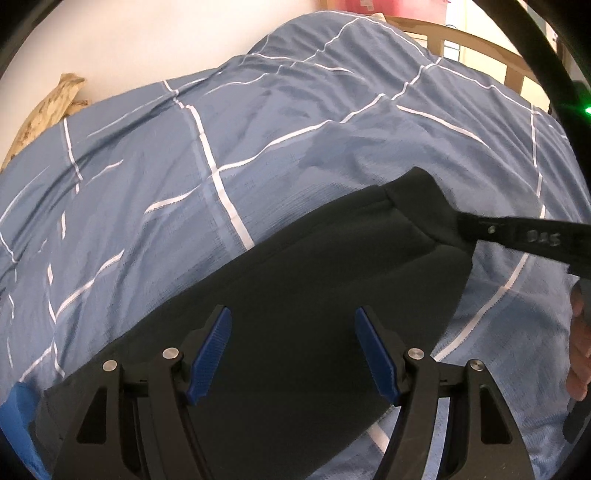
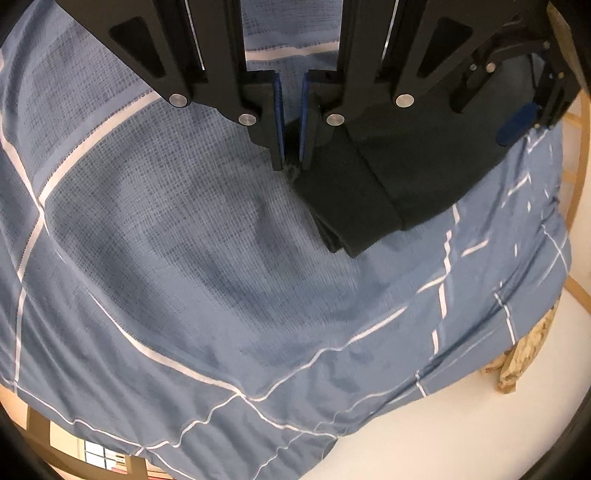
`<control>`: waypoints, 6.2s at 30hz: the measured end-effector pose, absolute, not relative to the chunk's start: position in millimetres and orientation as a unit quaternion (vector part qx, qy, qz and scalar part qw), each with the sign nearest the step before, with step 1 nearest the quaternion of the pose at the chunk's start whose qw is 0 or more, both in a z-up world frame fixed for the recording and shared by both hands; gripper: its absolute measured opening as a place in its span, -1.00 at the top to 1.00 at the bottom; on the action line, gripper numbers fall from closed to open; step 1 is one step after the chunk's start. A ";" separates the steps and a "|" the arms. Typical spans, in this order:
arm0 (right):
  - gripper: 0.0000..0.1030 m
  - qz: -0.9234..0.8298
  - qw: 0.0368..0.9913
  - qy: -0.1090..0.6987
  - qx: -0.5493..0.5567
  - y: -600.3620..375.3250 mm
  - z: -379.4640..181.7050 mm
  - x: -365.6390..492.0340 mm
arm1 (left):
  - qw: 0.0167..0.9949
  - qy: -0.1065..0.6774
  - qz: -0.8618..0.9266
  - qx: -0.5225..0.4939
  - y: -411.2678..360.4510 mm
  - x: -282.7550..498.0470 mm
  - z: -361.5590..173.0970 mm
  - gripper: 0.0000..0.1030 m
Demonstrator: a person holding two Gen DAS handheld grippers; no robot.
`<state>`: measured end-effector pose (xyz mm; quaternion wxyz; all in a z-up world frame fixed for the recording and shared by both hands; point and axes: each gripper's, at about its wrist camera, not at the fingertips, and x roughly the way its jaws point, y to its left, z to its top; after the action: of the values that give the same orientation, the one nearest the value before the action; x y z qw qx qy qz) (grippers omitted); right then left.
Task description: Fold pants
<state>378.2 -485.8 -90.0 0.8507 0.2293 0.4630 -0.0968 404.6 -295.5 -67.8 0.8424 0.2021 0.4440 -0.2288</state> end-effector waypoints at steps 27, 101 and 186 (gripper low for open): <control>0.20 -0.120 0.836 0.292 0.448 -482.7 -136.3 335.6 | 0.765 0.398 -0.384 0.329 -409.0 459.7 -76.8 -0.30; 0.72 0.153 0.935 0.318 0.035 -62.6 11.1 338.3 | 0.851 0.511 -0.116 0.026 89.1 370.5 -82.0 0.38; 0.58 0.088 0.809 0.381 0.438 0.3 -113.9 330.9 | 0.814 0.540 -0.214 0.016 124.4 438.8 -52.7 0.72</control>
<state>330.9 0.3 -113.9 0.8094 0.4378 0.3815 0.0876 438.8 124.4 -52.7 0.8138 0.0160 0.5402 -0.2135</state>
